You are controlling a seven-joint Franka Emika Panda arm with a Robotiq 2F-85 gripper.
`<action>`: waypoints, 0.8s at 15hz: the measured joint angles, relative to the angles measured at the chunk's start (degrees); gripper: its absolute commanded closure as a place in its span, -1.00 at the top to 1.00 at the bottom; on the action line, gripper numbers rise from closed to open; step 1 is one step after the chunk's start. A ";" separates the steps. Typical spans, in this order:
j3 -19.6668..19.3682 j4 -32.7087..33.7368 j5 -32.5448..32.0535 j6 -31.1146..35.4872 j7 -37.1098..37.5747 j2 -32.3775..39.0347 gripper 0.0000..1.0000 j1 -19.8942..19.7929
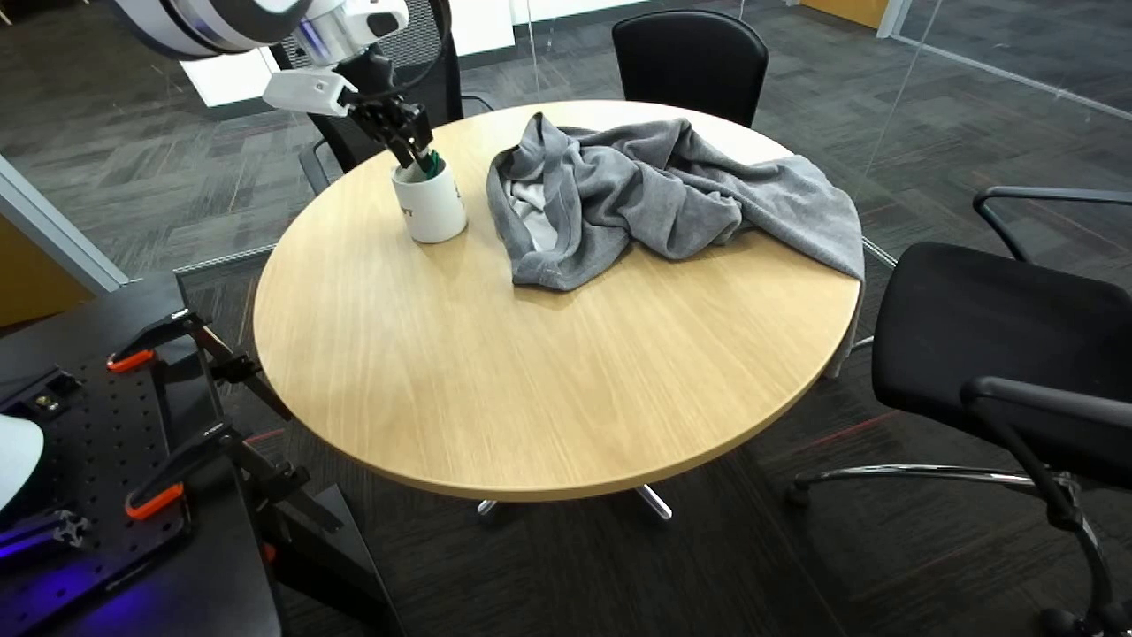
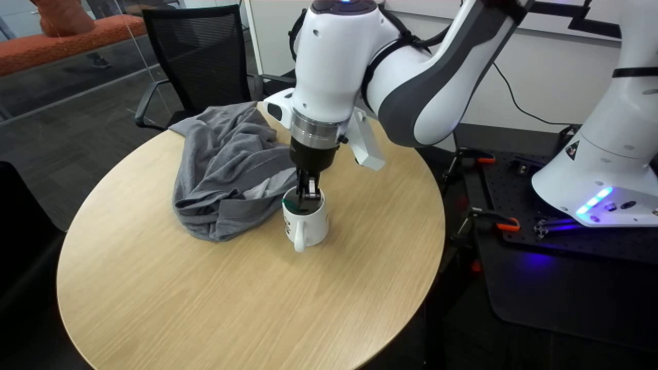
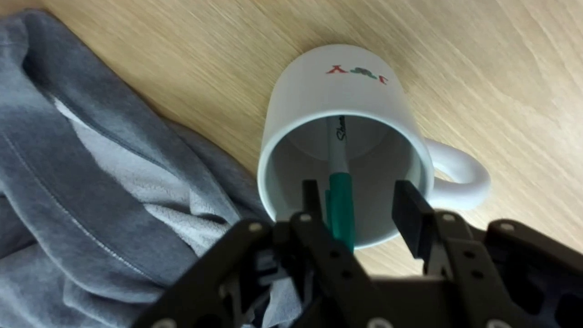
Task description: Pick up the pen from the cup and put it on the table
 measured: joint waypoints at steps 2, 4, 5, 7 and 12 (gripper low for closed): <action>-0.49 0.13 0.01 0.53 0.00 0.30 -0.29 0.57; -0.66 0.14 0.04 0.88 0.00 0.44 -0.25 0.81; -0.70 0.14 0.07 0.96 0.00 0.49 -0.25 0.84; -0.74 0.14 0.16 1.02 -0.02 0.57 -0.23 0.84; -0.75 0.57 1.47 1.05 -1.90 1.46 -0.25 0.77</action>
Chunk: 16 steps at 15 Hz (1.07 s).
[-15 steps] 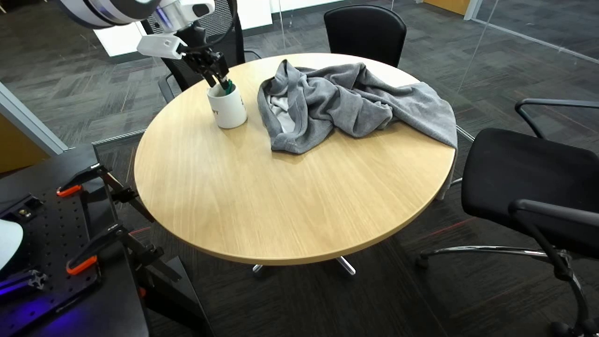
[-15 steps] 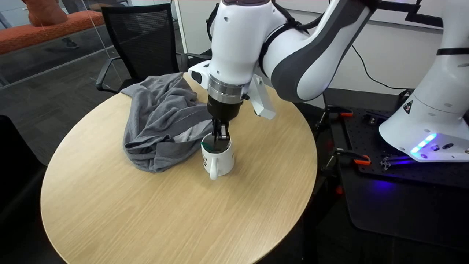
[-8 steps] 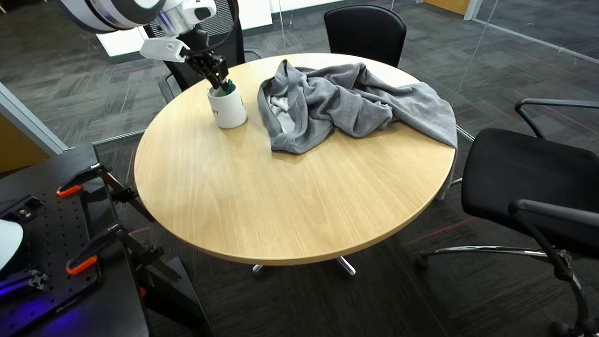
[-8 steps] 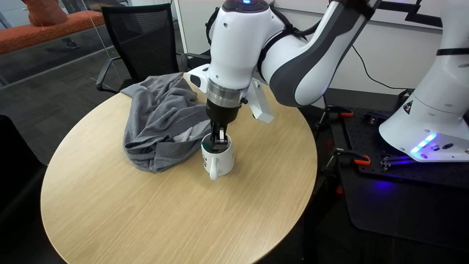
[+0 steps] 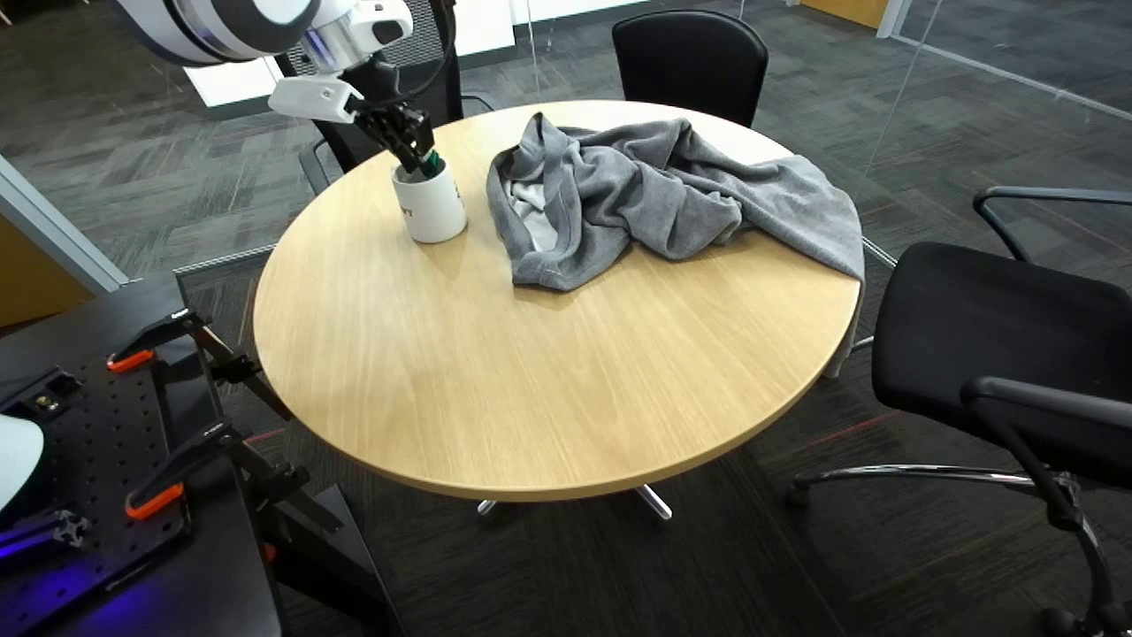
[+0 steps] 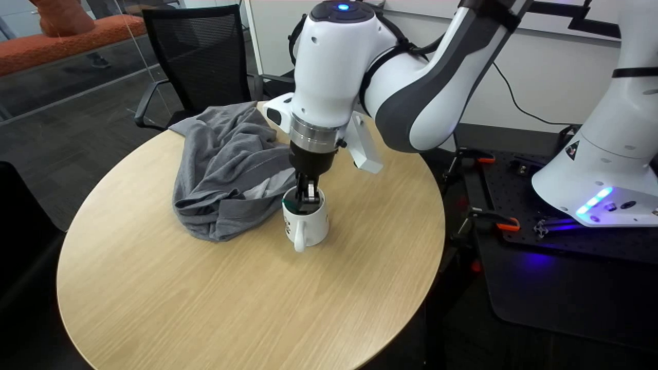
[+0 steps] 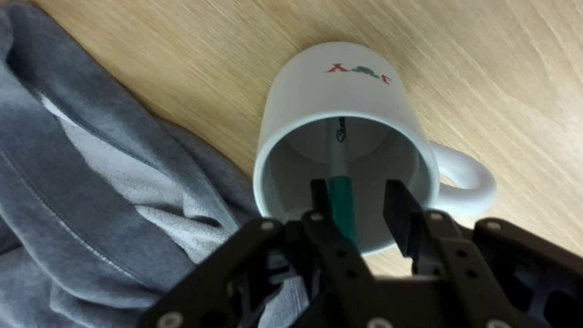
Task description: Pick up the pen from the cup and put it on the table
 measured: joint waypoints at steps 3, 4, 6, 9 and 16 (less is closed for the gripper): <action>0.00 0.93 0.81 0.00 -1.23 1.10 -0.21 -0.19; 0.00 1.30 1.06 0.01 -1.59 1.50 -0.21 -0.26; 0.00 2.13 1.66 0.02 -2.51 2.29 -0.21 -0.40; 0.07 3.41 2.18 0.03 -3.56 3.49 -0.72 -0.83; 0.96 5.11 2.83 0.05 -5.87 5.01 -0.92 -1.73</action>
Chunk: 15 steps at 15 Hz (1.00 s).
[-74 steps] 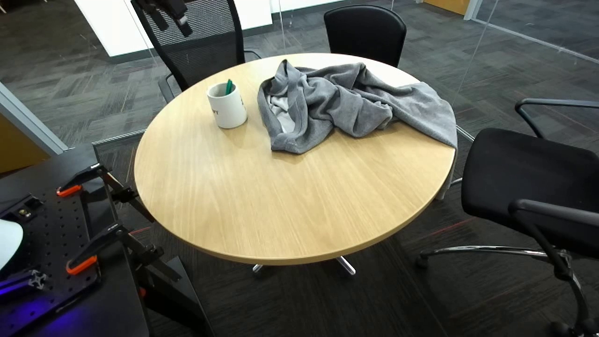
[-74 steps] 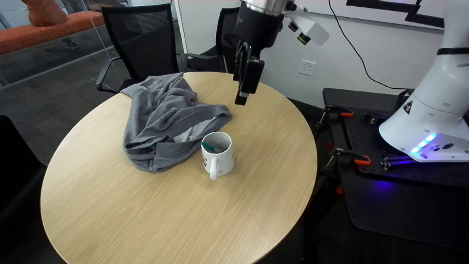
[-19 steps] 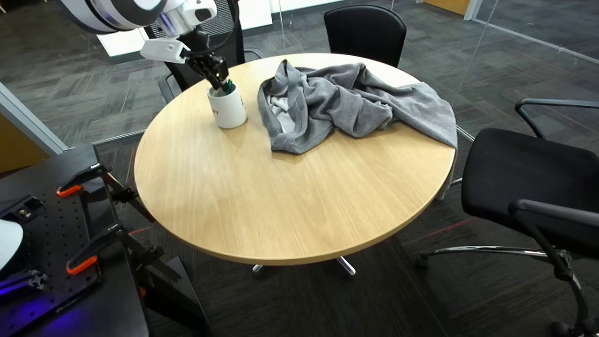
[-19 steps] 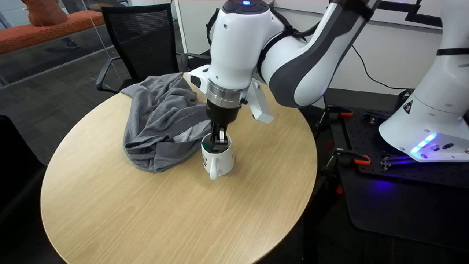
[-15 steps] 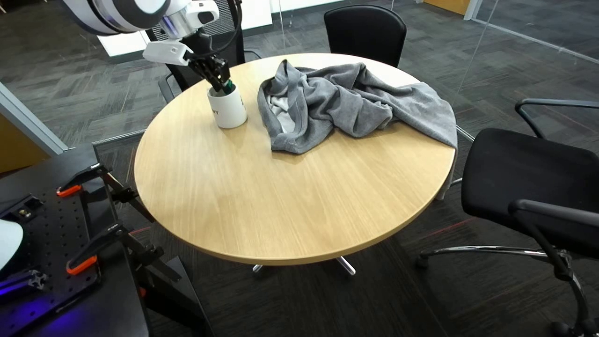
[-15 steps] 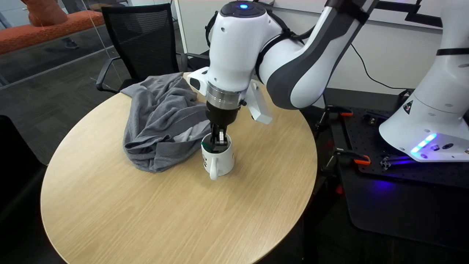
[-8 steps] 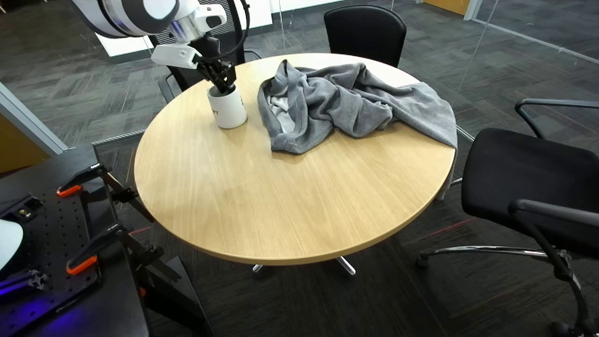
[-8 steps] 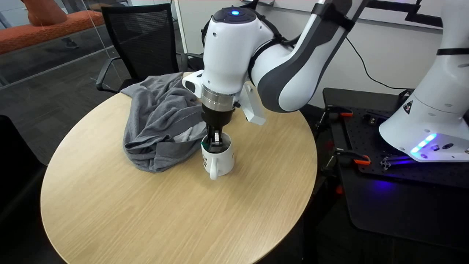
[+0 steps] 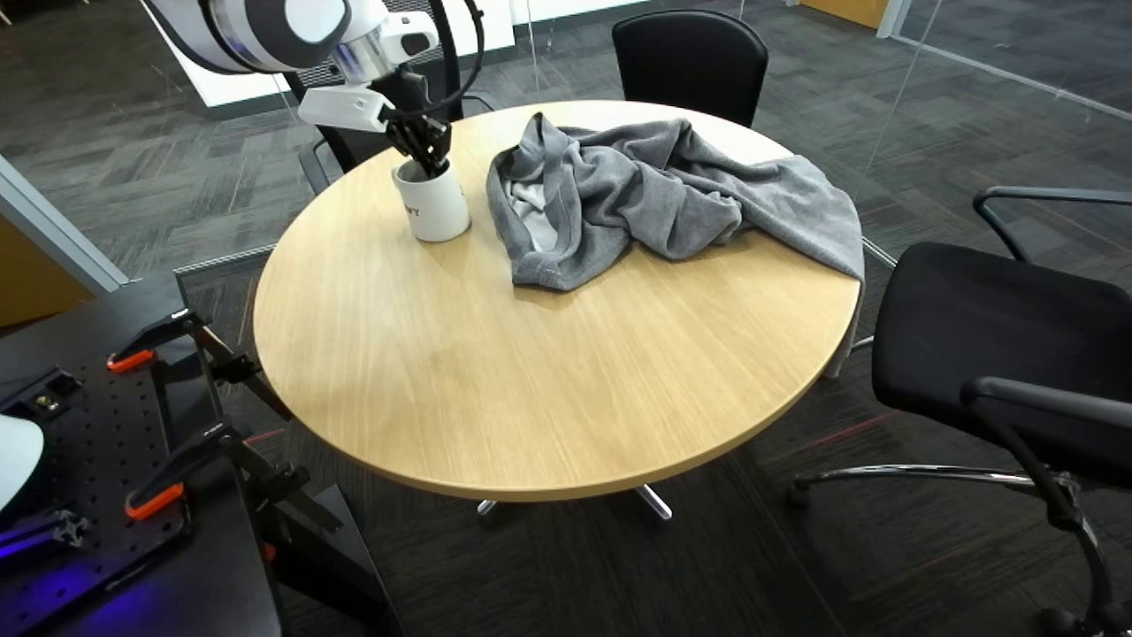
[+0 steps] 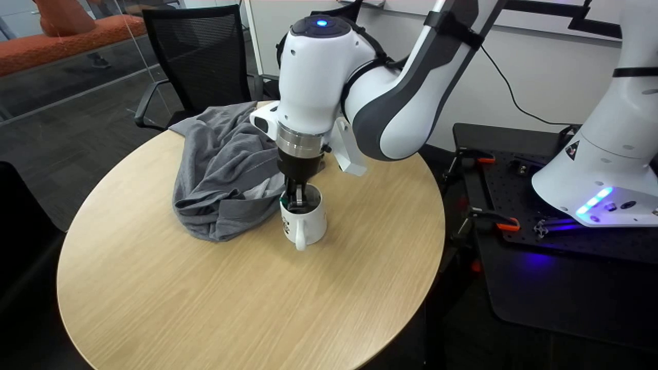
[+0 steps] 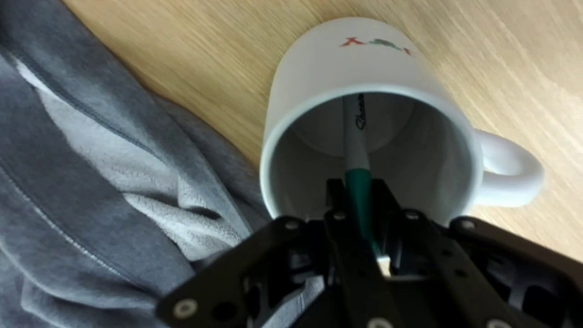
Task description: Pick up the pen from the cup and put it on the table
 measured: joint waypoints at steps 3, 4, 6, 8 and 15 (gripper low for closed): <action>0.00 -0.23 0.00 0.01 0.00 -0.16 -0.92 0.46; -0.21 -0.53 -0.02 0.08 0.04 -0.42 -0.92 0.93; -1.60 -1.74 -0.20 0.80 0.39 -1.41 -0.92 2.76; -4.73 -3.70 -1.30 2.85 1.99 -3.04 -0.92 6.04; -24.97 -9.58 -11.64 8.55 14.86 -9.46 -0.92 24.89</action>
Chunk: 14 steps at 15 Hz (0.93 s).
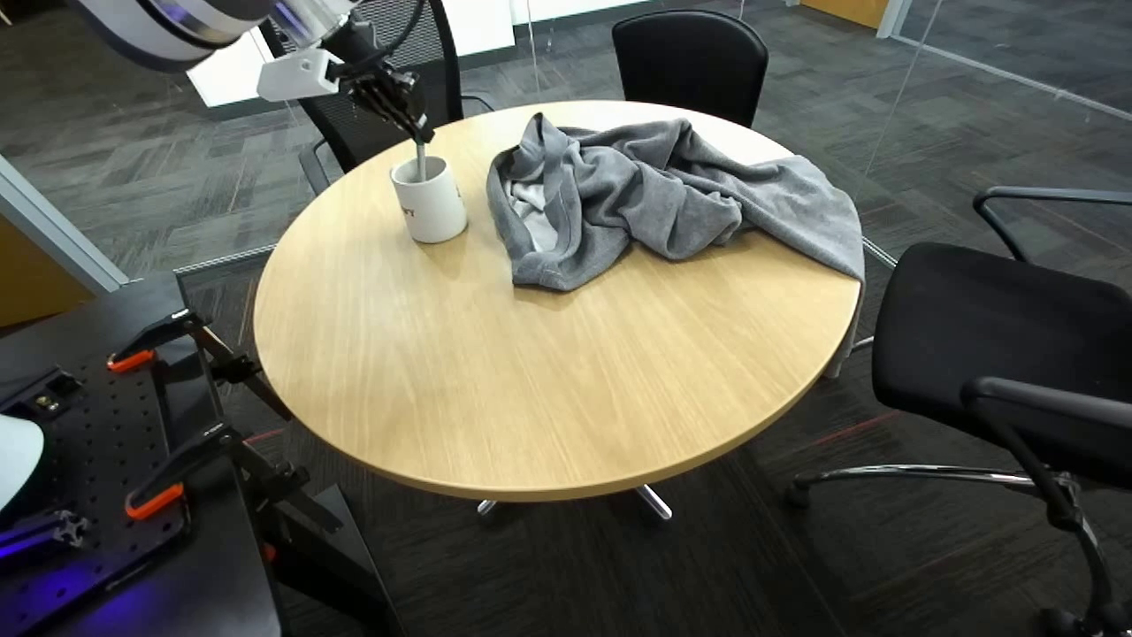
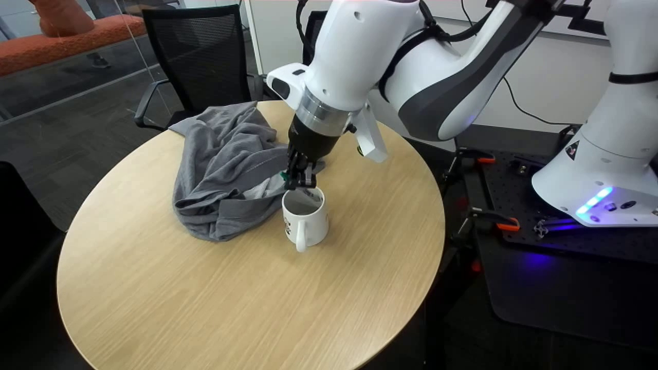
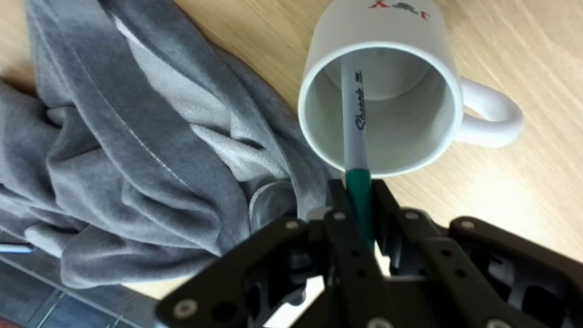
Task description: Pick up the pen from the cup and put it on the table
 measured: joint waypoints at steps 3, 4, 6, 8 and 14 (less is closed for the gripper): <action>-9.06 -0.81 -4.99 0.63 4.69 -1.94 -0.92 8.38; -11.23 -0.90 -6.32 0.64 5.70 -2.48 -0.92 10.52; -13.89 -1.11 -8.14 0.65 6.20 -3.64 -0.92 13.45; -14.21 -1.47 -8.72 0.65 6.13 -5.06 -0.92 14.60; -7.86 -4.83 -6.41 -0.11 1.71 -10.64 -0.92 13.34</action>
